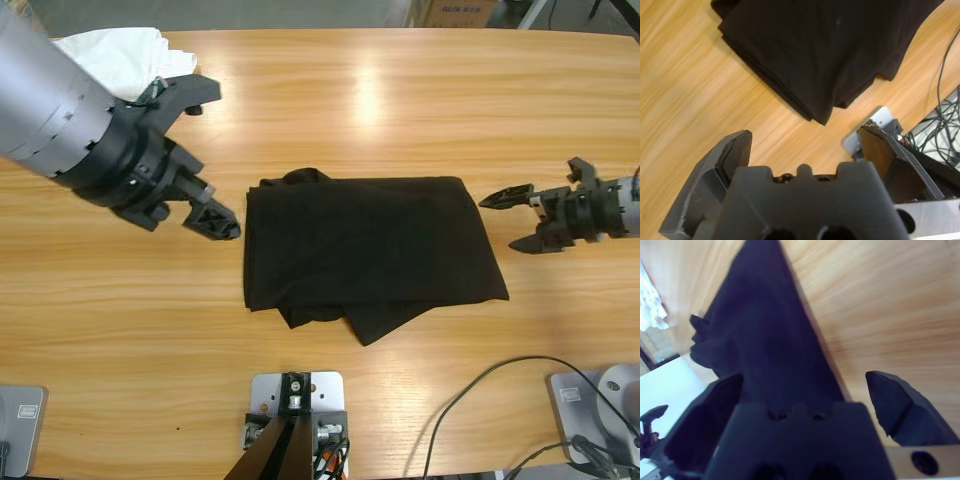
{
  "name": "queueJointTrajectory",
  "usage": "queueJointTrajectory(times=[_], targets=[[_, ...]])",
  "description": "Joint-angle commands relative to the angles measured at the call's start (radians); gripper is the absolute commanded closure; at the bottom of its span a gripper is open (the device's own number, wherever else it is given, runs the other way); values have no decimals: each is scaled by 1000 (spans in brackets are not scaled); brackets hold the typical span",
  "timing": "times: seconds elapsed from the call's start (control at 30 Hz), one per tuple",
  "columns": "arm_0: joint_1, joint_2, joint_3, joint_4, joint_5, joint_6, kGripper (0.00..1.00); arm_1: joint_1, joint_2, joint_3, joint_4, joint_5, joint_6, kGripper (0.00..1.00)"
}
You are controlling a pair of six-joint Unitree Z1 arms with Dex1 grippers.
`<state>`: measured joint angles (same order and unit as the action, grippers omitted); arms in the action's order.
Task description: Fold clothes
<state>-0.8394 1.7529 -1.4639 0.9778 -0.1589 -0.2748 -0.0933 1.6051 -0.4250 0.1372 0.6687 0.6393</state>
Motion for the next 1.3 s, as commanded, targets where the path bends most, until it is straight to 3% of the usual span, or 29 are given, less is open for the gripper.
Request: queueJointTrajectory(times=[0.03, 0.37, 0.43, 0.5, 0.67, 0.93, 1.03, 1.17, 1.3], targets=[[57, -80, 68, -10, -14, 16, 170, 2, 107, 8, 12, 56, -82, 0], [60, -94, 99, -10, -14, 11, 170, 113, 177, 6, -1, 163, -155, 0], [60, -96, 99, -10, -15, 11, 170, 128, 213, 6, -29, 158, -157, 0], [60, -93, 100, -11, -15, 11, 170, 130, 300, 33, -150, 156, -151, 0], [60, -92, 107, -11, -21, 11, 170, 124, 250, 65, -274, 90, -152, 0], [60, -92, 108, -12, -36, 11, 170, 122, 252, 60, -288, 62, -190, 4], [60, -93, 109, -11, -38, 10, 170, 122, 289, 60, -286, 96, -228, 50], [59, -92, 119, -13, -47, 11, 170, 122, 323, 55, -275, 162, -264, 371], [59, -92, 131, -13, -52, 11, 170, 125, 365, 49, -267, 206, -294, 400]])
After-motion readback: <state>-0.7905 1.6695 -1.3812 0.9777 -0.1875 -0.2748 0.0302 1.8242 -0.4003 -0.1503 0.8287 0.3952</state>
